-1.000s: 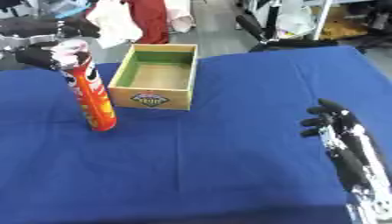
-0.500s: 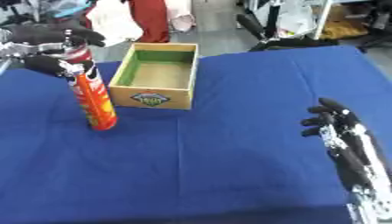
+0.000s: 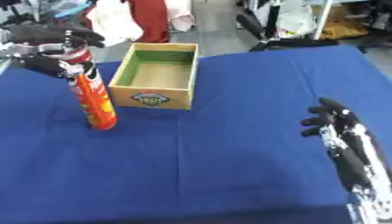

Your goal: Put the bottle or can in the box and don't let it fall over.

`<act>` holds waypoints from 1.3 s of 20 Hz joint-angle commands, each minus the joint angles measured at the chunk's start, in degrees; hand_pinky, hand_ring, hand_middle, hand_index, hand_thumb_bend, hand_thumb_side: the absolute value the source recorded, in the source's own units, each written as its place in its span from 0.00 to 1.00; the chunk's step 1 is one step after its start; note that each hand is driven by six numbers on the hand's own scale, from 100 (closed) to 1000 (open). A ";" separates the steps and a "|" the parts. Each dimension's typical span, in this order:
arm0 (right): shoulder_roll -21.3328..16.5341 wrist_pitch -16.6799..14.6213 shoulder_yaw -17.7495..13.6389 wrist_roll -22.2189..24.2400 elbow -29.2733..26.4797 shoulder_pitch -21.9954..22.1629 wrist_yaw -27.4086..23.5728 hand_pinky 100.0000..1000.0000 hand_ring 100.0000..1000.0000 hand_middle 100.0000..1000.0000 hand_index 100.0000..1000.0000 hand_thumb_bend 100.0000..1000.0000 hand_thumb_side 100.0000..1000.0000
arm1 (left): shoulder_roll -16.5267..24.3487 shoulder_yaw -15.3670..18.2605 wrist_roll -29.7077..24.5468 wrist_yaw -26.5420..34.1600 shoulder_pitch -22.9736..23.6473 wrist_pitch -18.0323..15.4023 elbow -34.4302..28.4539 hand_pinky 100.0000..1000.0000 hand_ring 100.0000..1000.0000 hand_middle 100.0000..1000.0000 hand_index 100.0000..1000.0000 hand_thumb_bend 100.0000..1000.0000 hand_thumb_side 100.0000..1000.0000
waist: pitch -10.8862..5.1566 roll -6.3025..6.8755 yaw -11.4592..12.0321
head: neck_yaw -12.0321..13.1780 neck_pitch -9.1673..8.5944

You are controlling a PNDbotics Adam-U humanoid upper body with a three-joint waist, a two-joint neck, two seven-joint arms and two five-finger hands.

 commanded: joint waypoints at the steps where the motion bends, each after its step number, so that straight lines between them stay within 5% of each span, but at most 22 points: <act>1: -0.43 -0.05 -0.05 0.13 -0.68 -0.53 -0.27 0.51 0.60 0.65 0.82 0.00 0.39 | 2.07 1.09 -0.16 0.86 -0.59 0.15 -0.59 0.95 0.98 0.99 1.00 0.00 1.00 | -0.35 -0.10 0.13 | 0.20 -0.10; 26: -0.51 -0.04 -0.13 0.10 -0.51 -0.44 -0.24 0.51 0.60 0.65 0.82 0.00 0.39 | 3.50 2.36 -0.76 4.82 0.45 1.80 -2.21 0.94 0.98 0.99 1.00 0.00 1.00 | -0.38 -0.17 0.26 | 0.39 -0.10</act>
